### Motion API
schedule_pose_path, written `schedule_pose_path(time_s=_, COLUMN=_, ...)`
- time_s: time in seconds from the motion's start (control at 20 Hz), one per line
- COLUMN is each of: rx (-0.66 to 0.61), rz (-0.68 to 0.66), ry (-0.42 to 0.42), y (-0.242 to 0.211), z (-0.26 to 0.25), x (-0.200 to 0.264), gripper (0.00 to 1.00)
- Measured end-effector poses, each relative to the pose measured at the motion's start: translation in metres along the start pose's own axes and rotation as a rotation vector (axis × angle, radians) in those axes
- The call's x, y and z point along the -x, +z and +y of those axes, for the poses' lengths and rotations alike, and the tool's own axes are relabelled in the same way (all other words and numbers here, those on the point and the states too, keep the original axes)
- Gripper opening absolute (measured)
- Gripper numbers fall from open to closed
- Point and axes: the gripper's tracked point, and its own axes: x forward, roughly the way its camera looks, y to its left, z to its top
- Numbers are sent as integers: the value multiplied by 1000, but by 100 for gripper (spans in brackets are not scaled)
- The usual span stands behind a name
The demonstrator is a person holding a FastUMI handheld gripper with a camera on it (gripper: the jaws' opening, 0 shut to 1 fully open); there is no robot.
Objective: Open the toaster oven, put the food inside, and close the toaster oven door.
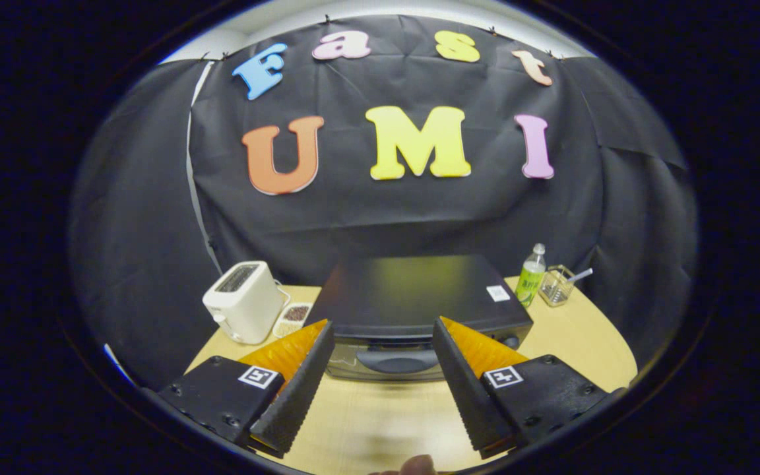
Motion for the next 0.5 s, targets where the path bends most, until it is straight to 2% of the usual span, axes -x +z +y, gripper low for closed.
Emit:
schedule_pose_path(time_s=0.3, rx=-55, rz=-145, ry=-2, y=72, z=2, x=67, gripper=99)
schedule_pose_path(time_s=0.5, rx=-80, rz=-208, ry=-30, y=95, z=2, x=110, gripper=100)
